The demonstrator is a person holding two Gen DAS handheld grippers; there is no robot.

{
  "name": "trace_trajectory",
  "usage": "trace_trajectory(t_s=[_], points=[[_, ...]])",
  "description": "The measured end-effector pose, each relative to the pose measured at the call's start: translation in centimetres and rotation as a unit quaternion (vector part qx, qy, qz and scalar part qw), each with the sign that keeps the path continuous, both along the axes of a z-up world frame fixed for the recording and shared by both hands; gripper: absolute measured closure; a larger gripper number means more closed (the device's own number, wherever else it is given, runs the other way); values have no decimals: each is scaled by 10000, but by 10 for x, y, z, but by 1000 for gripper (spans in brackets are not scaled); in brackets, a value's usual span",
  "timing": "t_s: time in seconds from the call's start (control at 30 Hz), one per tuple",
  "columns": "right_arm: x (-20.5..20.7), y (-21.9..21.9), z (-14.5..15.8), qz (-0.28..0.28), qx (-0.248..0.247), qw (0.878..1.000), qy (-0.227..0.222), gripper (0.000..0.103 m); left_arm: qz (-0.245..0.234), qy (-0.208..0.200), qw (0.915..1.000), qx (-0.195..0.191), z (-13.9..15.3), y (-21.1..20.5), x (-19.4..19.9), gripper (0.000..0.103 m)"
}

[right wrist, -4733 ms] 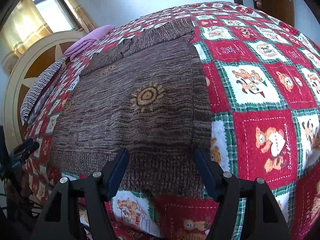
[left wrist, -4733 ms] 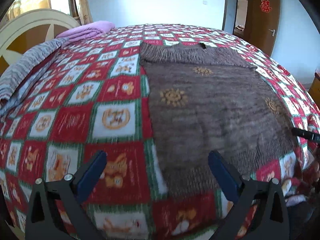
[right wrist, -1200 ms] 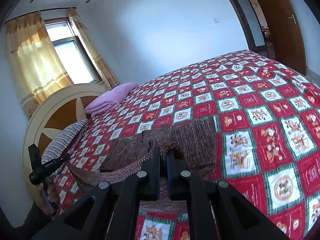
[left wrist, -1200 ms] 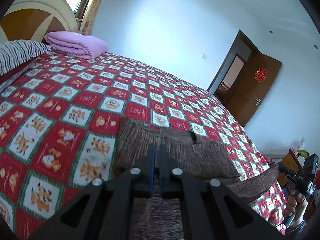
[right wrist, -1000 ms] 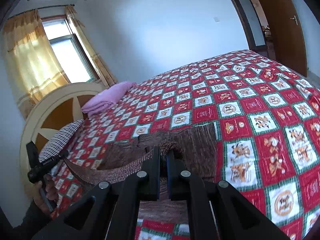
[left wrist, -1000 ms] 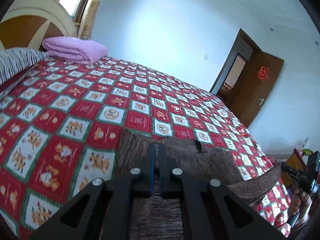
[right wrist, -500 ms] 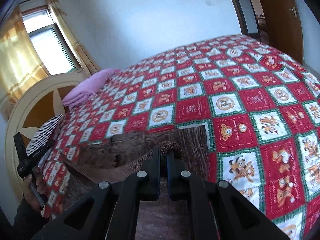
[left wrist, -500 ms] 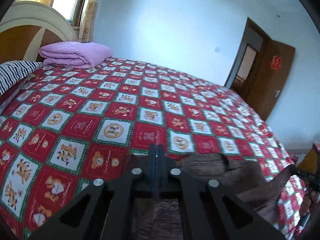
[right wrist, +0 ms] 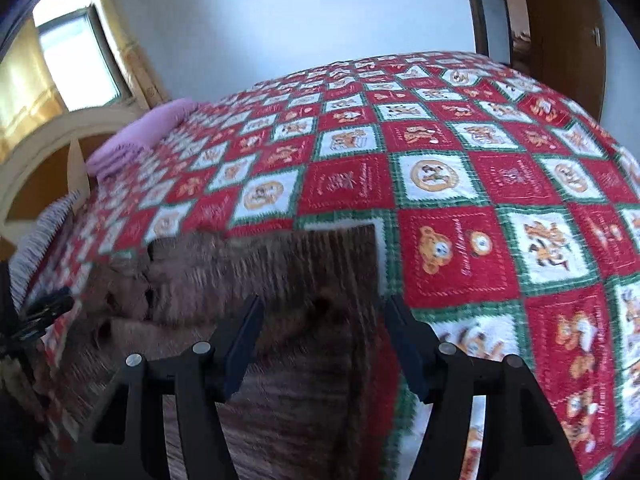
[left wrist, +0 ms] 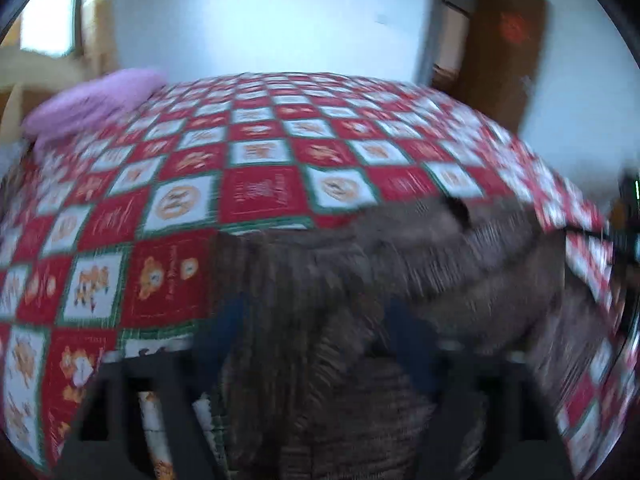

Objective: Fold small clothes

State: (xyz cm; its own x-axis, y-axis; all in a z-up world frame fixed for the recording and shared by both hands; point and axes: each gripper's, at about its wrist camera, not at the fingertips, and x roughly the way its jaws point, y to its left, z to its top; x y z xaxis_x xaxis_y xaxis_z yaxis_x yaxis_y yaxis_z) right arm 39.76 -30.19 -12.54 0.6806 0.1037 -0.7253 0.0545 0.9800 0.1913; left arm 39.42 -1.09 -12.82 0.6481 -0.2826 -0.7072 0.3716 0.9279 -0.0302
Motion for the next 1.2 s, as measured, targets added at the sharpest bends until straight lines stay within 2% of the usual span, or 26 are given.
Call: trace_trajectory(t_s=[0.07, 0.2, 0.27, 0.33, 0.5, 0.6, 0.77, 0.9, 0.93, 0.97, 1.0, 1.03, 1.07, 1.1, 1.13, 1.17, 1.2], points=[[-7, -1, 0, 33, -35, 10000, -13, 39, -318, 34, 9988, 375, -8, -15, -2, 22], [-11, 0, -1, 163, -106, 9998, 63, 39, -310, 250, 9945, 972, -31, -34, 10, 26], [-10, 3, -3, 282, -371, 9988, 164, 39, -298, 354, 9953, 856, -34, -32, 14, 43], [-13, 4, -3, 333, -610, 9974, 178, 39, -306, 386, 9967, 650, -30, -28, 14, 53], [-19, -9, -4, 484, -698, 9962, 213, 39, -375, 458, 9975, 398, -28, -18, 9, 54], [-22, -8, -6, 678, -1063, 9917, 240, 39, -363, 489, 9979, 210, -27, -11, 11, 54], [-19, 7, -7, 1035, -1655, 9805, 219, 39, -502, 474, 9953, 672, -34, -29, 16, 54], [-7, 25, -4, 1258, -2019, 9713, 50, 39, -412, 577, 9957, 596, -32, -28, 21, 54], [-2, 30, -5, 1306, -2126, 9684, 41, 39, -388, 594, 9961, 527, -31, -26, 23, 58], [3, 34, -8, 1395, -2203, 9654, 36, 39, -375, 572, 9965, 475, -30, -24, 23, 68], [7, 39, -11, 1492, -2269, 9624, 55, 39, -393, 563, 9965, 467, -30, -24, 23, 75], [10, 44, -15, 1606, -2384, 9577, 113, 41, -425, 561, 9965, 447, -29, -23, 22, 88], [14, 47, -20, 1670, -2551, 9522, 162, 48, -452, 554, 9966, 403, -28, -23, 21, 92], [17, 50, -24, 1760, -2582, 9496, 241, 79, -467, 469, 9971, 371, -26, -21, 18, 93], [18, 50, -26, 1826, -2493, 9506, 306, 95, -476, 375, 9975, 355, -24, -20, 15, 94], [19, 49, -24, 1773, -2434, 9532, 260, 95, -488, 271, 9979, 314, -21, -19, 12, 95], [18, 48, -21, 1741, -2346, 9561, 232, 101, -492, 168, 9984, 217, -17, -16, 9, 95]])
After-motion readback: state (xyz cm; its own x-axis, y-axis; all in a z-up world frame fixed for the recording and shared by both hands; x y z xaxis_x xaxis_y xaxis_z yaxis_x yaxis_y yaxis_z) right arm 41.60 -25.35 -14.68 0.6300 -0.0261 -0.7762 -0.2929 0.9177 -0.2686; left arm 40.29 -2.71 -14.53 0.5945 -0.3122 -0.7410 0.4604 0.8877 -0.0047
